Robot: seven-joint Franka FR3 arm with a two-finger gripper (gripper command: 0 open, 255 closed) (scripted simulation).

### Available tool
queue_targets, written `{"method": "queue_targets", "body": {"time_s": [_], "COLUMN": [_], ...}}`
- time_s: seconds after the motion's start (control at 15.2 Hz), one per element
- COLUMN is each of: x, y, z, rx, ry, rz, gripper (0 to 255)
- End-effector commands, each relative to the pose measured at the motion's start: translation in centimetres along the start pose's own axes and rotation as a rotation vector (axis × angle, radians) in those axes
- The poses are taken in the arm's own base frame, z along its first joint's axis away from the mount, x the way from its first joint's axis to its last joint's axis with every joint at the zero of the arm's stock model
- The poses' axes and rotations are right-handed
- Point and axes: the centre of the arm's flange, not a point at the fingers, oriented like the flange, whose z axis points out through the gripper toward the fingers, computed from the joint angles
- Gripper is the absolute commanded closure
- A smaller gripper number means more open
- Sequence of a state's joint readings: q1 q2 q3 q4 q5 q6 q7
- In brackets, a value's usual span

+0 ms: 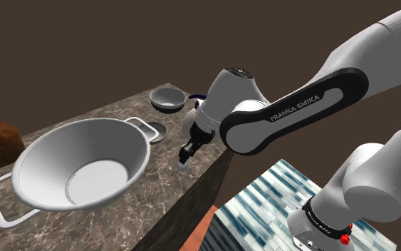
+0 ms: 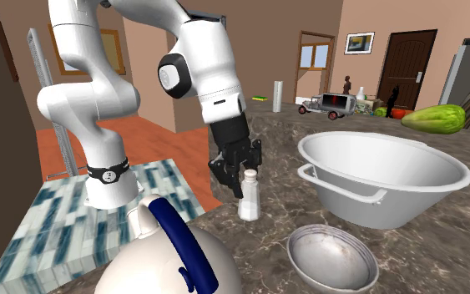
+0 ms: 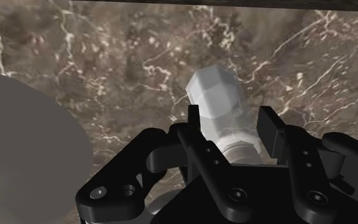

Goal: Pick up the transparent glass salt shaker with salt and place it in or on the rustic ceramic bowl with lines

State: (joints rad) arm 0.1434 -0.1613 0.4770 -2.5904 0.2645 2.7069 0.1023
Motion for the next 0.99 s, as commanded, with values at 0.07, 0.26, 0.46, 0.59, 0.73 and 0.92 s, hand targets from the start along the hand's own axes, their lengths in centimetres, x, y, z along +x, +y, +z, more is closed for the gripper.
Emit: {"method": "queue_targets", "body": {"time_s": [0.07, 0.26, 0.46, 0.59, 0.73, 0.92], "x": [0.0, 0.2, 0.6, 0.9, 1.1, 1.5], "y": [0.0, -0.1, -0.3, -0.4, -0.6, -0.8], "z": [0.0, -1.0, -2.5, -3.5, -4.5, -6.1], "rx": [0.000, 0.000, 0.000, 0.000, 0.000, 0.000], "ry": [-0.001, -0.001, -0.001, -0.001, -0.001, -0.001], "rz": [0.000, 0.000, 0.000, 0.000, 0.000, 0.000], "gripper": [255, 255, 255, 255, 255, 255]}}
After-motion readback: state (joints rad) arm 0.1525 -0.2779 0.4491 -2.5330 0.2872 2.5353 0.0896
